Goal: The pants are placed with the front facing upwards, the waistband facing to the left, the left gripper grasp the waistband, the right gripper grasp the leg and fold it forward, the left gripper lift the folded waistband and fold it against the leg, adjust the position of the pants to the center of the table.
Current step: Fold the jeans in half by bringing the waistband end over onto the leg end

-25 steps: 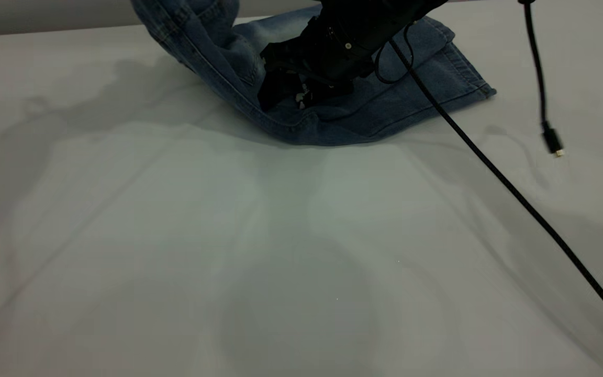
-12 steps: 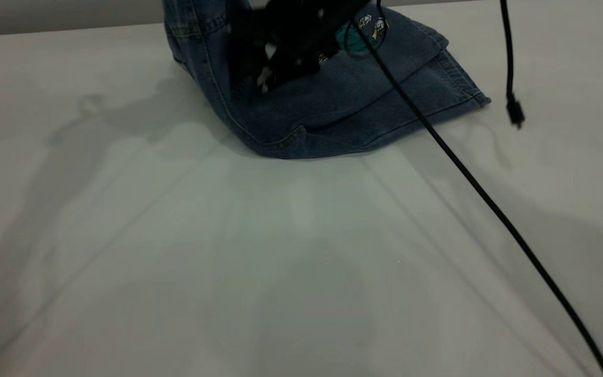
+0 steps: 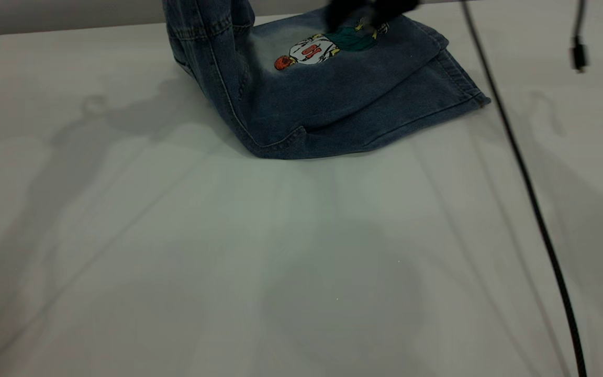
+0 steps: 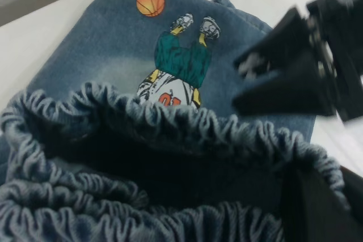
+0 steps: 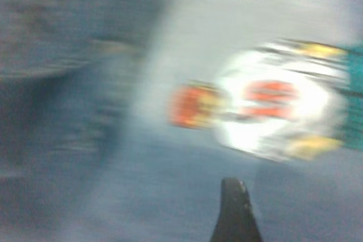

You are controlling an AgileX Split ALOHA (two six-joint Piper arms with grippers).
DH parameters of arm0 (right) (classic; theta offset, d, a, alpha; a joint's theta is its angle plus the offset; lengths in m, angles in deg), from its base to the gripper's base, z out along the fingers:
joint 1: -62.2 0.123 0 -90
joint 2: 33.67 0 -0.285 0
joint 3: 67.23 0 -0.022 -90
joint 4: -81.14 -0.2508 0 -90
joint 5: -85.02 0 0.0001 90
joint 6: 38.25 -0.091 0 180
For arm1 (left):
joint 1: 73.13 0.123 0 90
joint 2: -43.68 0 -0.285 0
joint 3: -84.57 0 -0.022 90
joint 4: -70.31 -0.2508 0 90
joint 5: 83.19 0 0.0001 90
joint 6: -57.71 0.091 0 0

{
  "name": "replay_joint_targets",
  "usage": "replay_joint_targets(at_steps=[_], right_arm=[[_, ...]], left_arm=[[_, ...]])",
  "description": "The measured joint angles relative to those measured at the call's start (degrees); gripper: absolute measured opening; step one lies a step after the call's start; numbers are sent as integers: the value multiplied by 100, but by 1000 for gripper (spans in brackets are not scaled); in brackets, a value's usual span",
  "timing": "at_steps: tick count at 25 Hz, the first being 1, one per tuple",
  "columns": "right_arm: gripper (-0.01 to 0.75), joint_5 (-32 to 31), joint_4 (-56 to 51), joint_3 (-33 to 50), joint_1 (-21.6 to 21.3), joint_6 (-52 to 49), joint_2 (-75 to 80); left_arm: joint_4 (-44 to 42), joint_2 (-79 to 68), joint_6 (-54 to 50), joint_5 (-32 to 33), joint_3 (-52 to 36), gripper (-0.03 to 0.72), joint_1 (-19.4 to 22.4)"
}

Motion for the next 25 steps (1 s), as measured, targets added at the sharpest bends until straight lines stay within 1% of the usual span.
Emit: replay_joint_targets(at_steps=[3, 7, 9, 13, 18, 21, 25], right_arm=[[427, -11, 641, 0, -172, -351, 80], [427, -121, 1358, 0, -148, -674, 252], [427, -132, 1606, 0, -148, -671, 295], [427, -253, 1823, 0, -154, -671, 302], [427, -591, 2312, 0, -62, -681, 302], [427, -608, 2381, 0, -18, -700, 302], [427, -527, 2356, 0, 68, -700, 302]], left_arm=[[-28, 0, -4, 8, 0, 61, -59], [-33, 0, -4, 8, 18, 61, -118], [-40, 0, -4, 17, 81, 61, -124], [-72, 0, -20, 104, 278, 61, -129], [-162, 0, -74, 151, 568, 61, -129], [-162, 0, -74, 155, 573, 61, -129], [-160, -5, -49, 112, 573, 61, -317]])
